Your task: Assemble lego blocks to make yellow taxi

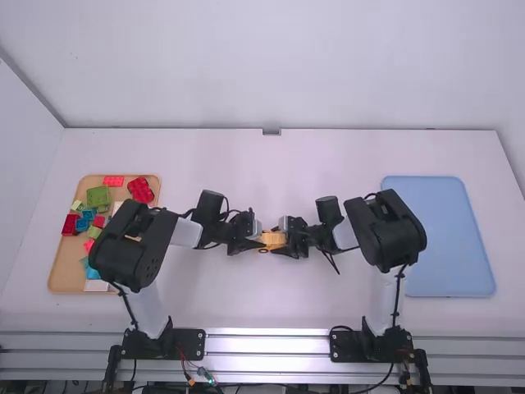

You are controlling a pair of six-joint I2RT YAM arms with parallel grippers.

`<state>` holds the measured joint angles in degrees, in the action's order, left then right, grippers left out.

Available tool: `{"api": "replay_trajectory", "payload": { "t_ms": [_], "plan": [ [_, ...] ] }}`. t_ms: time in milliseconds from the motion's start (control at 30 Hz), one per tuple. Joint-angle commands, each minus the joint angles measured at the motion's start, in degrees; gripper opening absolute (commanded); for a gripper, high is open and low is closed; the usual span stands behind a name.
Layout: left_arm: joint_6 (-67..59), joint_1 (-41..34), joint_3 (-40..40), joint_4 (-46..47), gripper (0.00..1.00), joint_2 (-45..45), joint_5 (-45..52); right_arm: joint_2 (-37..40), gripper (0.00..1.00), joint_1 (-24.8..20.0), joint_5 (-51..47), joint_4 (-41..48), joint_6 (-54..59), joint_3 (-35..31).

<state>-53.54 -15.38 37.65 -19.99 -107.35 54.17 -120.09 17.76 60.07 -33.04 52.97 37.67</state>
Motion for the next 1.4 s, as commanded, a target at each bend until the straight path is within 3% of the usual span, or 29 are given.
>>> {"api": "replay_trajectory", "payload": {
  "t_ms": [0,133,733,900,1000,1100,1167,1267,1367],
  "plan": [
    [0.2,-0.4,-0.6,0.4,0.14,-0.7,-3.8,-0.9,0.53,-0.1,-1.6,0.9,0.0,-0.2],
    [0.2,-0.4,-0.6,0.0,0.11,-0.7,-5.7,-0.9,0.54,0.0,-1.6,0.9,0.0,-0.2],
    [0.2,-0.4,-0.6,1.2,0.17,-0.7,-3.7,-0.9,0.55,-0.2,-1.6,0.9,0.0,-0.2],
    [0.2,-0.4,-0.6,1.1,0.29,-0.7,-3.9,-0.9,0.55,-0.3,-1.6,0.9,0.0,-0.2],
    [0.2,-0.4,-0.6,1.0,0.45,-0.7,-4.2,-0.9,0.55,-0.2,-1.6,0.9,0.0,-0.2],
    [0.2,-0.4,-0.6,0.5,0.52,-0.7,-4.3,-0.9,0.56,-0.1,-1.6,0.9,0.0,-0.2],
    [0.2,-0.4,-0.6,-0.2,0.52,-0.7,-4.3,-0.9,0.55,-0.3,-1.6,0.9,0.0,-0.2],
    [0.2,-0.4,-0.6,-0.8,0.39,-0.7,-4.3,-0.9,0.56,-0.2,-1.6,0.9,-0.1,-0.2],
    [0.2,-0.4,-0.5,-0.9,0.36,-0.7,-4.3,-0.9,0.55,-0.1,-1.6,0.9,-0.2,-0.2]
  ]
}}
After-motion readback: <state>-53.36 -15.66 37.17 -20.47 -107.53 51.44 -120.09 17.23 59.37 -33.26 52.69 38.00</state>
